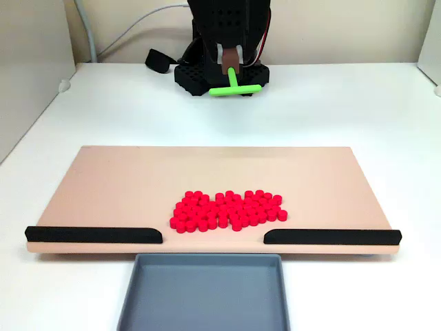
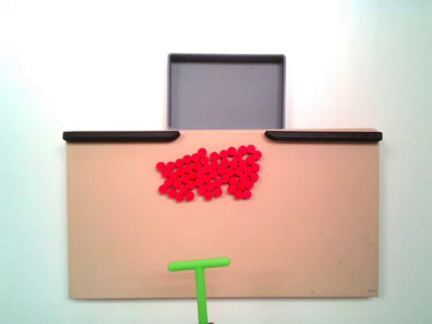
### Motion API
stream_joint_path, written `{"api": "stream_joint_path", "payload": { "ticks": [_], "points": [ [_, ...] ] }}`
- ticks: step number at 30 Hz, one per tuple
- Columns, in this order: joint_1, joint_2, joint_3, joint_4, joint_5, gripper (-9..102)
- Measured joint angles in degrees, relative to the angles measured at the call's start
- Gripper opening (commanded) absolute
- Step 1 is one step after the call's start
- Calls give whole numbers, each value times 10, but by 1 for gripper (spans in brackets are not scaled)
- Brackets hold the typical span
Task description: Gather the left side granules
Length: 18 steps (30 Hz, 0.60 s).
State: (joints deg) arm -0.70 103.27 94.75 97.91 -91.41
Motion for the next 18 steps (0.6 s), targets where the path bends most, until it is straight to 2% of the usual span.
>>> {"api": "stream_joint_path", "payload": {
  "ticks": [6,18],
  "points": [
    [-17,7,0,0,53,0],
    [-17,7,0,0,56,0]
  ]
}}
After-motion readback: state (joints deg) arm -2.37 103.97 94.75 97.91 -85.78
